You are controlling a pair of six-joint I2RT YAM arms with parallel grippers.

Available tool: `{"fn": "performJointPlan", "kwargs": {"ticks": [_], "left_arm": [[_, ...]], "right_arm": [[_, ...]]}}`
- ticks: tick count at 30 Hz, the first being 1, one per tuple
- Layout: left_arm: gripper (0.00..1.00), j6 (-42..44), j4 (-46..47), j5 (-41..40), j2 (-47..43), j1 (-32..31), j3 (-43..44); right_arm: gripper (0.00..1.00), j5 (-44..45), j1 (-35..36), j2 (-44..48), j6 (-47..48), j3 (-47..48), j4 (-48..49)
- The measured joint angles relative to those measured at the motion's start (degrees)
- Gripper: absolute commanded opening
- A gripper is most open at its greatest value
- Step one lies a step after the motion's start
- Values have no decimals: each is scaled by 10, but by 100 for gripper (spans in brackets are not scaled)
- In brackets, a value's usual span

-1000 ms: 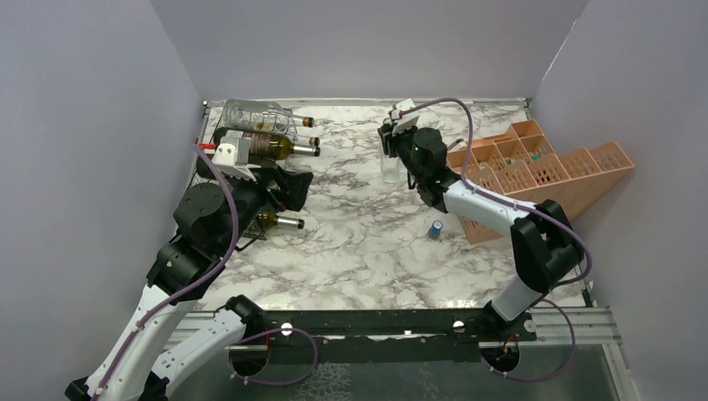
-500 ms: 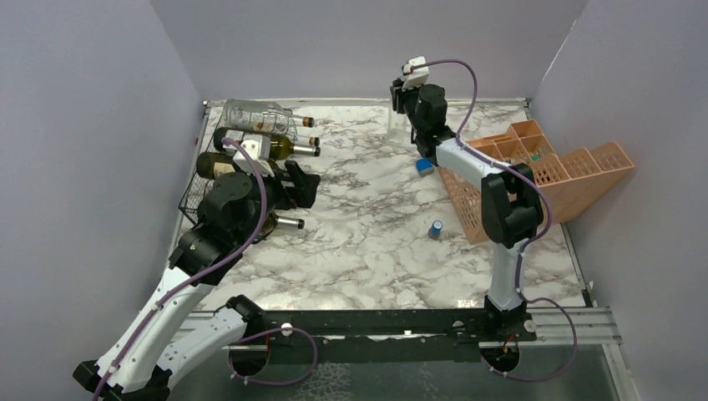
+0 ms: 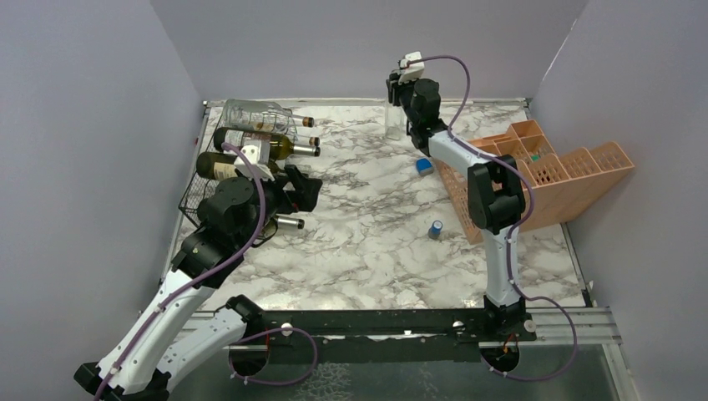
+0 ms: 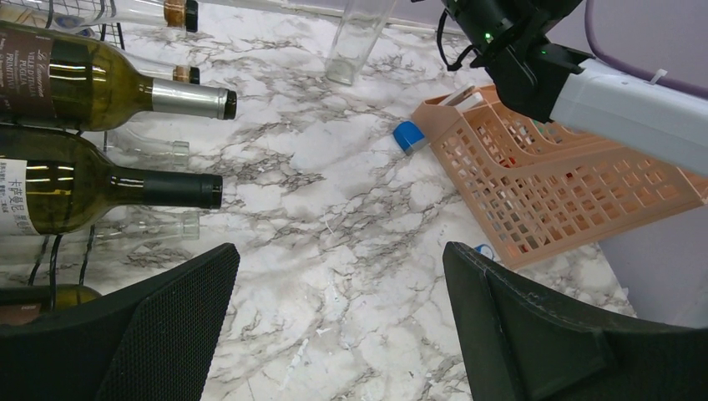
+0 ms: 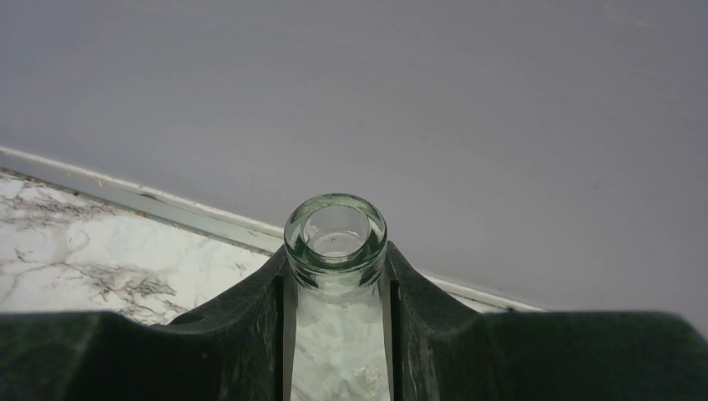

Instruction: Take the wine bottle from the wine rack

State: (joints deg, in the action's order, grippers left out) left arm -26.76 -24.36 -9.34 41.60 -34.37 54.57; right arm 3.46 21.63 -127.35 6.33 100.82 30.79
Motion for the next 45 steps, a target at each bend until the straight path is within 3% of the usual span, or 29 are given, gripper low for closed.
{"fn": "performJointPlan", "kwargs": {"ticks": [10, 14, 19, 24, 30, 34, 45], "left_arm": [[99, -11, 0, 0, -19, 0, -4], [98, -15, -1, 0, -19, 0, -4], [98, -24, -3, 0, -21, 0, -4], [97, -35, -8, 0, -31, 0, -4], [97, -50, -18, 0, -39, 0, -4], [97, -54, -21, -2, -46, 0, -4], [98, -54, -60, -8, -32, 0, -8]], "right_arm": [[33, 0, 0, 9, -4, -58, 87], [48, 0, 0, 13, -4, -66, 95], [80, 0, 0, 15, -1, -76, 93], [100, 0, 0, 27, 10, -85, 80], [99, -11, 0, 95, 10, -117, 26], [99, -43, 0, 197, -5, -217, 13], [100, -223, 0, 454, -21, -432, -148]]}}
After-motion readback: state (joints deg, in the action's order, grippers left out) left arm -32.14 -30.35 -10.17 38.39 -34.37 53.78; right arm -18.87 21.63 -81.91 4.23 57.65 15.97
